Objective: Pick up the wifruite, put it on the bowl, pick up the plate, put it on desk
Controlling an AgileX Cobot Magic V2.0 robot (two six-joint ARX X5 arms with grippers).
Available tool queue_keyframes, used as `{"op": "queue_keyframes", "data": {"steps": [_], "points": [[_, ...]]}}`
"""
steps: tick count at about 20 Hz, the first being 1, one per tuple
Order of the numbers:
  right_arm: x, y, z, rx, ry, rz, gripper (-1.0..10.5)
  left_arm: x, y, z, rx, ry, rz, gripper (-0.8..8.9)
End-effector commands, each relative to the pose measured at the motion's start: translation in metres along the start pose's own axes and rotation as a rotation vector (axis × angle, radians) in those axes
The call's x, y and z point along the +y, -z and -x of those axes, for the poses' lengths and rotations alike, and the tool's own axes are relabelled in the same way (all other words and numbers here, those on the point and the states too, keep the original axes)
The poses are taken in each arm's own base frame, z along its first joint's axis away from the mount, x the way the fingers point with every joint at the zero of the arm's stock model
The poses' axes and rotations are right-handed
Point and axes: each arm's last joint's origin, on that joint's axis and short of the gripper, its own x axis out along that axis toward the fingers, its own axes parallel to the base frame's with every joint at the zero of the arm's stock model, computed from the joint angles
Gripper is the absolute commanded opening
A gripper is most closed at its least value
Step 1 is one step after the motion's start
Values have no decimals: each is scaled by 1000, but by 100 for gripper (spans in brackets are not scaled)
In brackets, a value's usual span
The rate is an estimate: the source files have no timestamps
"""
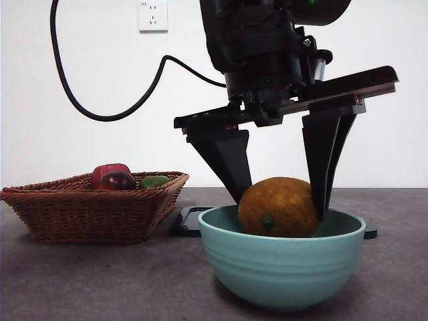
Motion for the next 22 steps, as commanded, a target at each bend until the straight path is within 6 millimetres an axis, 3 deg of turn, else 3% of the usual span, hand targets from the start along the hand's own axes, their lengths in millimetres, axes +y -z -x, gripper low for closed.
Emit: {"op": "queue_keyframes", "data": {"steps": [1, 6, 17, 18, 21, 22], "points": [[2, -4, 3, -19, -12, 16, 640, -6, -1, -13, 33, -12, -5, 298], [2, -4, 3, -18, -12, 23, 640, -7, -1, -33, 77, -33, -15, 298], [2, -4, 3, -18, -12, 26, 639, -8, -3, -30, 70, -28, -63, 316], [2, -4, 3, -18, -12, 26, 639, -8, -4, -27, 70, -28, -71, 333], [2, -4, 3, -18, -12, 26, 639, -10, -7, -11, 54, -19, -104, 504], [2, -4, 3, -18, -12, 26, 639, -11, -8, -5, 44, -14, -108, 510]]}}
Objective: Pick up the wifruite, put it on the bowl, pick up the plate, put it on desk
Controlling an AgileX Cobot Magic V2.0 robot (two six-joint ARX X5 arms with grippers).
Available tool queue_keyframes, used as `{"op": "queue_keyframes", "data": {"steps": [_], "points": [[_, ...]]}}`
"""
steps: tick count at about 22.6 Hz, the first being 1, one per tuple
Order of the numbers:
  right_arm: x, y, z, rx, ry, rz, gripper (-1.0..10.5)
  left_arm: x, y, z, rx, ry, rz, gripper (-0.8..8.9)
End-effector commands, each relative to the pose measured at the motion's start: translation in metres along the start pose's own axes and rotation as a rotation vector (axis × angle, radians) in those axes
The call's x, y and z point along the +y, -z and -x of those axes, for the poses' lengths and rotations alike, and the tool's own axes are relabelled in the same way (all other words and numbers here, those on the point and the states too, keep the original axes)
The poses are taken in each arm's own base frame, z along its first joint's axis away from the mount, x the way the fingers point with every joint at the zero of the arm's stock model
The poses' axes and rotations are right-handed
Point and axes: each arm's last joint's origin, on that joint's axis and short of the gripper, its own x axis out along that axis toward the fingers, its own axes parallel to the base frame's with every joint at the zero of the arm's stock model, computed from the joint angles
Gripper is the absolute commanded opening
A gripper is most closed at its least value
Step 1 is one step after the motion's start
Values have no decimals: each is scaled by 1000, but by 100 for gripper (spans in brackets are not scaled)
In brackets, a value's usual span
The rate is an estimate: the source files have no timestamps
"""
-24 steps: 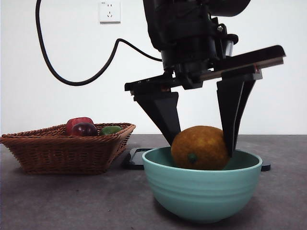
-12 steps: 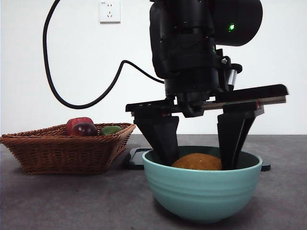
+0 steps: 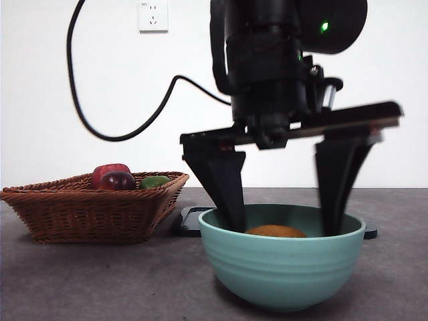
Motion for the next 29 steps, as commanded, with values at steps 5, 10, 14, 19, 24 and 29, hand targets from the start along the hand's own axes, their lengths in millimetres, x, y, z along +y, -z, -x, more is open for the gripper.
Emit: {"op": "queue_keyframes", "data": {"steps": [5, 10, 14, 19, 24, 29], "points": [[2, -4, 3, -18, -12, 19, 639, -6, 2, 55, -100, 24, -52, 510], [2, -4, 3, -19, -9, 27, 639, 8, 33, 142, -337, 12, -65, 509], [2, -7, 3, -48, -5, 38, 639, 26, 81, 213, -520, 59, -119, 508], [3, -10, 3, -84, -11, 52, 639, 55, 145, 262, -617, -21, -83, 509], [4, -13, 3, -106, -16, 61, 639, 74, 193, 287, -681, 12, -37, 522], [4, -12, 3, -101, -16, 54, 640, 84, 216, 286, -706, 15, -35, 567]]}}
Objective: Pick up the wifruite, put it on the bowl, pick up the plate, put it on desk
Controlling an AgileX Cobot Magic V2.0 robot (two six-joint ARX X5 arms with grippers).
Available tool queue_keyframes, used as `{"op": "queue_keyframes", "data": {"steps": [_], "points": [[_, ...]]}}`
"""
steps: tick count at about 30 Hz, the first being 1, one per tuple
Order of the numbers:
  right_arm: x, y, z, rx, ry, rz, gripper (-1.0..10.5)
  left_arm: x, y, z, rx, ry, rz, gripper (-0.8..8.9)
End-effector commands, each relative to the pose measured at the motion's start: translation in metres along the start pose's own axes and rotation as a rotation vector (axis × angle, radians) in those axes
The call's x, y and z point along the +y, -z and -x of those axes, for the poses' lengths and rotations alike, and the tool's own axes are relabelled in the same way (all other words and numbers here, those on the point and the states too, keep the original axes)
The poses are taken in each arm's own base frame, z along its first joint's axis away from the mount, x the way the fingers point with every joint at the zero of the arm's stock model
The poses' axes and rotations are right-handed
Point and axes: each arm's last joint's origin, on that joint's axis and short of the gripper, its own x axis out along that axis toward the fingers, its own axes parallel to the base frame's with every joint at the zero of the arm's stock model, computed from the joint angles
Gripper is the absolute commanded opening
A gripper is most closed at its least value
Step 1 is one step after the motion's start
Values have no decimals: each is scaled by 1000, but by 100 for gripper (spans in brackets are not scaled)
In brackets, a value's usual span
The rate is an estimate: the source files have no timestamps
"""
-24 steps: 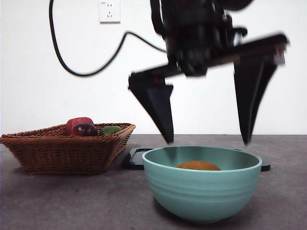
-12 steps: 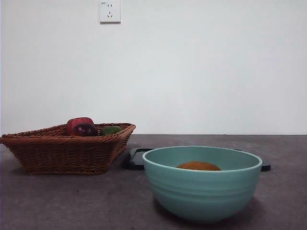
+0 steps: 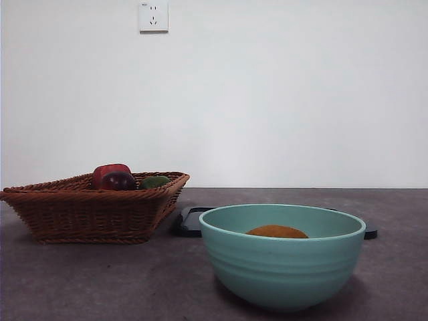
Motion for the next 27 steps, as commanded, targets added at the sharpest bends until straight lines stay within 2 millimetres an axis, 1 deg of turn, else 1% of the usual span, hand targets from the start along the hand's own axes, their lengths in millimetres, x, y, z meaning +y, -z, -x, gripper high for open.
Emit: {"op": "queue_keyframes", "data": {"steps": [1, 3, 8, 13, 16, 22, 27], "points": [[2, -4, 2, -12, -8, 11, 639, 1, 8, 3, -14, 9, -3, 566], [2, -3, 2, -4, -6, 8, 640, 5, 18, 5, -33, 15, -18, 566], [2, -2, 2, 0, -5, 6, 640, 12, 43, 2, -89, 34, 1, 566], [2, -3, 2, -2, -5, 7, 639, 17, 73, -8, -148, 100, 31, 566], [2, -3, 2, -2, -5, 7, 640, 19, 88, -13, -182, 153, 66, 566], [1, -2, 2, 8, -4, -9, 639, 23, 107, -20, -202, 179, 98, 566], [0, 2, -1, 64, 3, -41, 639, 24, 111, -20, -206, 179, 95, 566]]}}
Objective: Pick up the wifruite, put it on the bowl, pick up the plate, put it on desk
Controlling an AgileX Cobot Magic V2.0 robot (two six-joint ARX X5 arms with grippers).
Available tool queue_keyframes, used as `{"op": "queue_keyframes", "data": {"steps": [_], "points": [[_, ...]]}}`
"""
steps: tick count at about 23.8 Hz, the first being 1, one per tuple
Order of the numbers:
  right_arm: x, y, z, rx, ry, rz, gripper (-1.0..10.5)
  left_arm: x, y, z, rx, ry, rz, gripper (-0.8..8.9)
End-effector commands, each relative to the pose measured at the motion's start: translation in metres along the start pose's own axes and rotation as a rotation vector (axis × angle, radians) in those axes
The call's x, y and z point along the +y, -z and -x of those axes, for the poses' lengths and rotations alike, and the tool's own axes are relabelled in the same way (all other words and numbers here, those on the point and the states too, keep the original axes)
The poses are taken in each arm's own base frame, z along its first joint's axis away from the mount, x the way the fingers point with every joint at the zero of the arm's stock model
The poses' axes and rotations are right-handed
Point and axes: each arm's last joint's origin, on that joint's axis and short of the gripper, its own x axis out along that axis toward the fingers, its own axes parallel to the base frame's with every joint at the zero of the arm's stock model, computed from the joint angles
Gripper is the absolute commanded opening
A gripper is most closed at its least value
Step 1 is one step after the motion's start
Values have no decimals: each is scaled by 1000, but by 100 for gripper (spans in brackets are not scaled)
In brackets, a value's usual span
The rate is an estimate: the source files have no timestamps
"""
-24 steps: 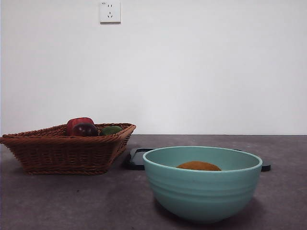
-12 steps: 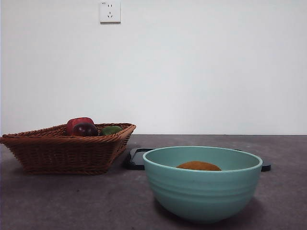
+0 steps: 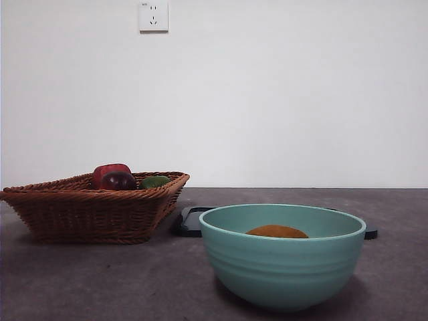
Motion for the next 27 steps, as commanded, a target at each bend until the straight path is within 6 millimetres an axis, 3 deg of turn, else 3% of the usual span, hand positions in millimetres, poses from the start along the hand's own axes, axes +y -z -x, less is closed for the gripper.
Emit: {"op": "queue_keyframes", "data": {"steps": [1, 7, 10, 16, 21, 27], "points": [[1, -3, -2, 24, -9, -16, 639, -2, -2, 1, -13, 15, 2, 566], [-5, -5, -21, 151, -13, -66, 640, -2, -2, 1, -13, 15, -2, 566], [-11, -11, -43, 250, -30, -82, 640, -2, -2, 1, -12, 15, -3, 566], [-19, -21, -103, 511, -30, -106, 639, -2, -2, 1, -13, 15, -2, 566], [-23, -10, -155, 786, 89, -90, 639, -2, -2, 1, -12, 15, -2, 566], [-34, 10, -205, 943, 153, -81, 639, -2, -2, 1, -13, 15, -2, 566]]}}
